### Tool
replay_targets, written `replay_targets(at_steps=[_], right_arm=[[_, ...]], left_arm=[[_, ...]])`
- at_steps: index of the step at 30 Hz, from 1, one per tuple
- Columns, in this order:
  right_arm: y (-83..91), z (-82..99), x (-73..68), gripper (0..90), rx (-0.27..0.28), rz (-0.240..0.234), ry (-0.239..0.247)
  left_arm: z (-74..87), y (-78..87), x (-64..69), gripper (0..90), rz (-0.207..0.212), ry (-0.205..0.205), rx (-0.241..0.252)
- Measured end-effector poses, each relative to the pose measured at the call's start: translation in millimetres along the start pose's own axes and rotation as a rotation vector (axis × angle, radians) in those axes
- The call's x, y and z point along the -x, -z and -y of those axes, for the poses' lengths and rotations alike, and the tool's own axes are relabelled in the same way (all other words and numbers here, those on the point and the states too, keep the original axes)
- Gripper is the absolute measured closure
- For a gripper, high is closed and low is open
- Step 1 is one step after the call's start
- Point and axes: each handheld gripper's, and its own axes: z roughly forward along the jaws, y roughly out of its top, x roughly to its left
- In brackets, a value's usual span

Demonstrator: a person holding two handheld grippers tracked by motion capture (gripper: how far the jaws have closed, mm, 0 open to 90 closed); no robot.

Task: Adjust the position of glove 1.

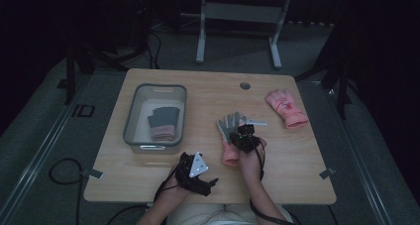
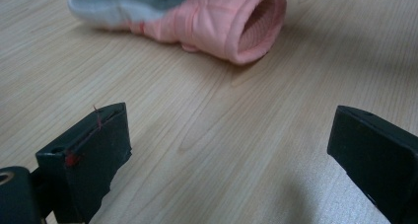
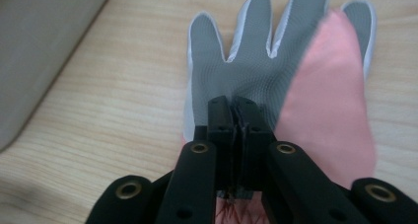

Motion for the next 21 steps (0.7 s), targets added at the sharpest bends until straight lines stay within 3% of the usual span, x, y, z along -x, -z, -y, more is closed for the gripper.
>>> replay_targets(at_steps=[6, 9, 12, 16, 21], right_arm=[[-6.0, -3.0, -3.0, 72.3, -0.027, -0.022, -0.006], [4.8, -6.7, -4.0, 65.8, 0.008, -0.048, 0.008], [22.3, -13.4, 1.8, 64.9, 0.049, -0.084, 0.034], [47.4, -23.4, 23.0, 65.4, 0.11, -0.081, 0.09], [64.5, -32.2, 66.2, 65.5, 0.154, -0.094, 0.141]], left_arm=[[0.1, -0.5, 1.4, 2.4, 0.004, -0.004, 0.007], [1.1, 0.0, 1.4, 2.5, 0.004, -0.006, 0.01], [1.6, -0.5, 1.3, 2.5, 0.003, -0.005, 0.008], [1.8, -0.5, 1.9, 2.4, 0.006, -0.01, 0.007], [1.6, -1.3, 2.3, 2.5, 0.003, -0.019, 0.0]])
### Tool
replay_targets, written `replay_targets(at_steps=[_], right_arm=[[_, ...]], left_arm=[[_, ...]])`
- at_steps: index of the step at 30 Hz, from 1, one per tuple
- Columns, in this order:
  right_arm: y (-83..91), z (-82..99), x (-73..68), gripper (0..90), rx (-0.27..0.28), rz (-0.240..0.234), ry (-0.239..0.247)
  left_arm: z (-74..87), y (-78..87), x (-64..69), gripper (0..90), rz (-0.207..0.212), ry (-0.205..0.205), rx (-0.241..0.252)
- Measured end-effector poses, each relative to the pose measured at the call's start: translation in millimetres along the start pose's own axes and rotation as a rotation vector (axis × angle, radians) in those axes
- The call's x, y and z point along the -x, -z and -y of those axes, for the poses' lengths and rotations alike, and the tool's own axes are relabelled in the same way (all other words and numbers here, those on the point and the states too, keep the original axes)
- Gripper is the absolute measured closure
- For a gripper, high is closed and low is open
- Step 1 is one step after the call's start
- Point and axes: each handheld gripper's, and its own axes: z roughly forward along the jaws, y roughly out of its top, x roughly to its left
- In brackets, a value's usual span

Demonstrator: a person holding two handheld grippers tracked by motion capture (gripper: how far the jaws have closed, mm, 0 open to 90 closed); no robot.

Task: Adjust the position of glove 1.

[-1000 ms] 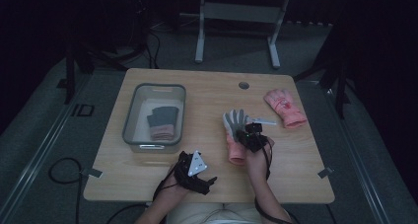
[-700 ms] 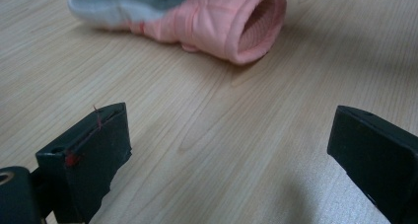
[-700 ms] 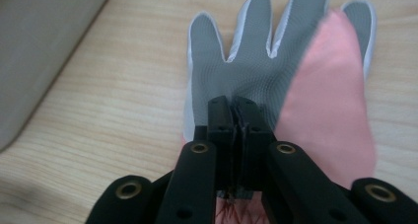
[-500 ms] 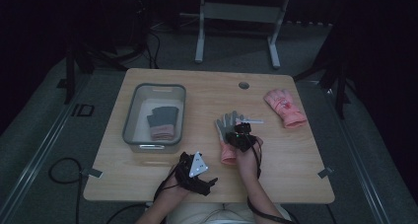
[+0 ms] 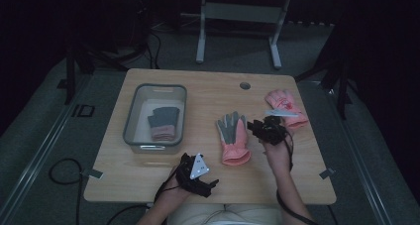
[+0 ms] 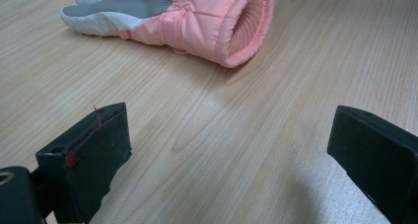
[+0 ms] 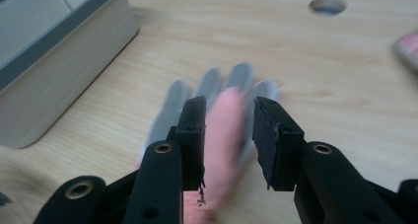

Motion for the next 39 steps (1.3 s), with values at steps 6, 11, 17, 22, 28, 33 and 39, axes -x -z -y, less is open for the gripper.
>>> replay_targets(at_steps=[6, 11, 17, 22, 28, 33, 39], right_arm=[[18.5, -0.4, 55.5, 65.2, 0.019, 0.054, 0.057], [32.4, -2.6, 113.8, 65.9, 0.019, 0.157, 0.055], [30.0, -11.8, 159.6, 63.5, -0.049, 0.24, 0.036], [13.8, -21.2, 176.9, 61.4, -0.055, 0.205, 0.032], [-13.3, -30.3, 181.5, 55.9, -0.104, 0.225, 0.09], [-44.3, -35.1, 187.9, 53.1, -0.153, 0.238, 0.14], [-60.5, -35.5, 191.0, 54.8, -0.214, 0.231, 0.188]], left_arm=[[0.6, 0.8, 0.0, 2.5, -0.005, 0.003, -0.001], [1.2, -0.3, -3.0, 2.4, -0.007, 0.026, 0.003], [1.1, -0.1, -0.9, 2.4, -0.01, 0.023, 0.007], [1.5, 0.2, -0.9, 2.5, -0.021, 0.028, 0.009], [1.3, -0.8, -0.2, 2.5, -0.021, 0.024, 0.009], [2.3, -0.9, -0.7, 2.5, -0.023, 0.031, 0.004], [2.6, -1.6, 1.1, 2.5, -0.025, 0.018, -0.005]])
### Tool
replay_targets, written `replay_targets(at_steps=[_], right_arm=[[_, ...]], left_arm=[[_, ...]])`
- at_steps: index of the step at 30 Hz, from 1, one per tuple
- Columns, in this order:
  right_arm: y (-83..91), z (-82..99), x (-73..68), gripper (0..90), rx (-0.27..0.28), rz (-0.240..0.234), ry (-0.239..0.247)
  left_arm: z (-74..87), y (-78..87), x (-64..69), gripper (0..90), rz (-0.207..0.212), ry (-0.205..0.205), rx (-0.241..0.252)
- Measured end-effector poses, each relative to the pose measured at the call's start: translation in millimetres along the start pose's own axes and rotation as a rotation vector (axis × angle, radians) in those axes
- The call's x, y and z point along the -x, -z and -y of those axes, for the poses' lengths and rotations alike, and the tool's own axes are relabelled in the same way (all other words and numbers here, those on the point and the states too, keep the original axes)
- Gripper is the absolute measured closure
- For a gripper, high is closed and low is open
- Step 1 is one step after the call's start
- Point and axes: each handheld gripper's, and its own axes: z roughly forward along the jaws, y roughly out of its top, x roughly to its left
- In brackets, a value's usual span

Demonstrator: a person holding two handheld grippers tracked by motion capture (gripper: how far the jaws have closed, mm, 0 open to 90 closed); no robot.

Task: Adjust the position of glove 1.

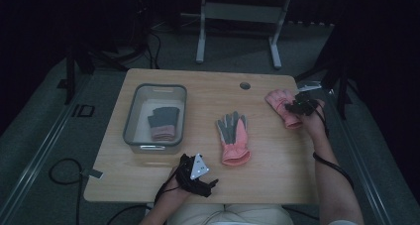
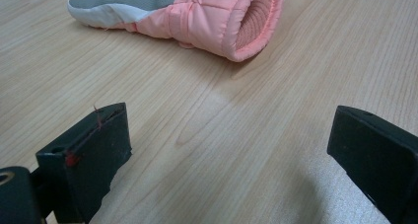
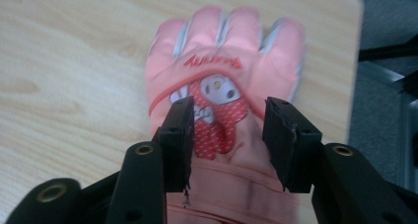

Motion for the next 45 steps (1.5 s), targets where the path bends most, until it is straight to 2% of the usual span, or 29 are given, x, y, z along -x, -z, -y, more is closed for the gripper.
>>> replay_targets(at_steps=[3, 5, 8, 9, 11, 12, 13, 14, 18, 23, 24, 26, 29, 30, 33, 37, 39, 43, 45], right_arm=[[-7.8, 0.4, -2.5, 55.7, -0.04, 0.012, 0.02], [-12.9, 0.7, -7.1, 57.7, -0.057, 0.04, 0.054], [-16.7, 0.7, -11.5, 71.4, -0.066, 0.054, 0.019], [-16.1, -0.3, -12.5, 80.3, -0.069, 0.064, 0.011], [-13.2, -2.9, -13.7, 84.7, -0.068, 0.087, -0.02], [-13.2, -2.9, -13.7, 84.7, -0.068, 0.087, -0.02], [-11.2, -3.6, -14.2, 85.4, -0.061, 0.095, -0.044], [-5.6, -4.6, -16.6, 86.3, -0.052, 0.114, -0.074], [17.3, -8.3, -20.6, 87.2, -0.008, 0.118, -0.133], [58.5, -12.0, -33.9, 87.2, 0.073, 0.097, -0.154], [58.5, -12.0, -33.9, 87.2, 0.073, 0.097, -0.154], [79.5, -9.9, -44.5, 87.2, 0.096, 0.084, -0.178], [96.8, -3.5, -54.8, 87.3, 0.11, 0.073, -0.202], [96.8, -3.5, -54.8, 87.3, 0.11, 0.073, -0.202], [114.1, 8.5, -68.4, 87.3, 0.111, 0.057, -0.228], [124.9, 18.1, -77.0, 87.3, 0.118, 0.046, -0.247], [131.5, 32.2, -87.0, 87.3, 0.123, 0.054, -0.265], [130.7, 45.1, -95.2, 87.3, 0.118, 0.063, -0.27], [122.8, 57.3, -102.5, 87.3, 0.099, 0.045, -0.282]], left_arm=[[0.2, 0.5, -0.2, 2.5, 0.004, 0.0, 0.001], [0.4, 0.5, -0.4, 2.5, 0.007, -0.002, 0.001], [0.5, 0.4, -1.1, 2.5, 0.005, 0.001, 0.002], [0.6, 0.6, -1.4, 2.5, 0.008, 0.002, 0.003], [0.7, 0.8, -1.9, 2.5, 0.01, 0.003, 0.006], [0.7, 0.8, -1.9, 2.5, 0.01, 0.003, 0.006], [0.8, 0.8, -2.4, 2.5, 0.009, 0.001, 0.004], [0.9, 0.9, -2.5, 2.5, 0.009, -0.001, 0.005], [0.9, 0.9, -2.1, 2.5, 0.008, -0.002, 0.006], [0.8, 0.8, -1.5, 2.5, 0.007, -0.004, 0.006], [0.8, 0.8, -1.5, 2.5, 0.007, -0.004, 0.006], [0.9, 0.9, -1.2, 2.5, 0.006, -0.004, 0.008], [1.2, 1.2, -1.5, 2.5, 0.001, -0.006, 0.008], [1.2, 1.2, -1.5, 2.5, 0.001, -0.006, 0.008], [1.1, 1.5, -1.2, 2.5, -0.002, -0.005, 0.011], [1.1, 1.3, -0.7, 2.5, -0.002, -0.01, 0.011], [1.2, 1.5, -0.8, 2.5, 0.001, -0.013, 0.011], [0.9, 1.0, -0.6, 2.5, 0.002, -0.015, 0.007], [0.8, 0.8, -0.4, 2.5, 0.002, -0.016, 0.005]])
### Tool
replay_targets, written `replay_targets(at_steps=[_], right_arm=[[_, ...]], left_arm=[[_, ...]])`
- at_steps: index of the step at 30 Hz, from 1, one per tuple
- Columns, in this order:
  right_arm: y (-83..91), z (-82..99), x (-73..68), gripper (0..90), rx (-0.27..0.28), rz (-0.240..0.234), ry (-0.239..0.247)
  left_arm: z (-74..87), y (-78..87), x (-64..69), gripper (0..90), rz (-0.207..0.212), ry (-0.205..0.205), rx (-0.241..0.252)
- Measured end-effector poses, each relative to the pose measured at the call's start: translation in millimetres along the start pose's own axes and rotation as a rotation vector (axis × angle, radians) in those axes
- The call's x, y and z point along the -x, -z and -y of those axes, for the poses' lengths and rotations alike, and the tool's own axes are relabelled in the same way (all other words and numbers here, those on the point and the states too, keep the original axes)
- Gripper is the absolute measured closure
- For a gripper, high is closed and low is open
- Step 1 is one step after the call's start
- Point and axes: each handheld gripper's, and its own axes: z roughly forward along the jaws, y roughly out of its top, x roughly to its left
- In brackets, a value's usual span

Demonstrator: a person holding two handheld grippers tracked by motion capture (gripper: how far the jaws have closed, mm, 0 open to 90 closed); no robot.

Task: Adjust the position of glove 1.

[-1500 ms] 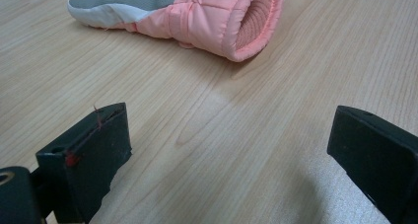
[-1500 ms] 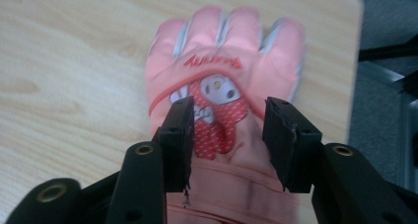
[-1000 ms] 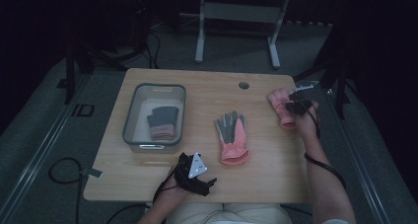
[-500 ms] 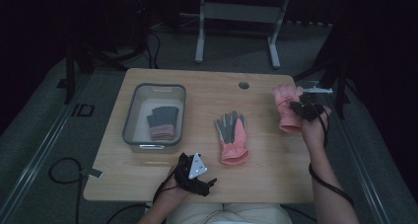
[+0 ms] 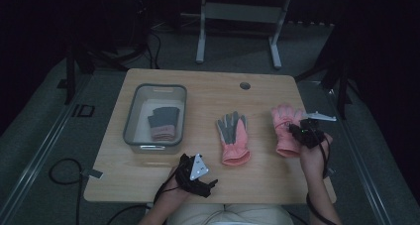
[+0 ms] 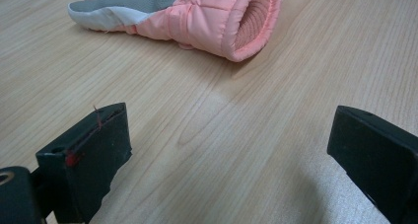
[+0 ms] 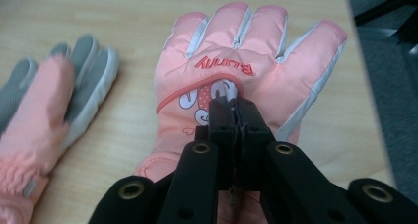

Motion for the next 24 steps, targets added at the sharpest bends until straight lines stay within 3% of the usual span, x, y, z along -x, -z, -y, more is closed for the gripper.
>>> replay_targets(at_steps=[7, 12, 16, 20, 24], right_arm=[[-27.3, 25.1, -4.1, 87.1, -0.069, -0.006, 0.012], [-39.7, 33.9, -1.4, 85.3, -0.071, -0.024, 0.027], [-41.4, 35.5, 2.1, 84.1, -0.075, -0.046, 0.035], [-35.4, 29.4, 9.2, 74.3, -0.066, -0.095, 0.043], [-28.8, 19.4, 15.7, 67.2, -0.034, -0.151, 0.116]], left_arm=[[0.2, 0.2, 0.2, 2.5, 0.006, -0.005, -0.005], [0.2, -0.1, 0.1, 2.5, 0.005, -0.004, -0.007], [0.2, -0.3, 0.5, 2.5, -0.003, -0.008, -0.015], [0.8, 0.5, 0.4, 2.5, -0.004, -0.007, -0.013], [0.6, 0.2, -0.4, 2.5, -0.001, -0.004, -0.017]])
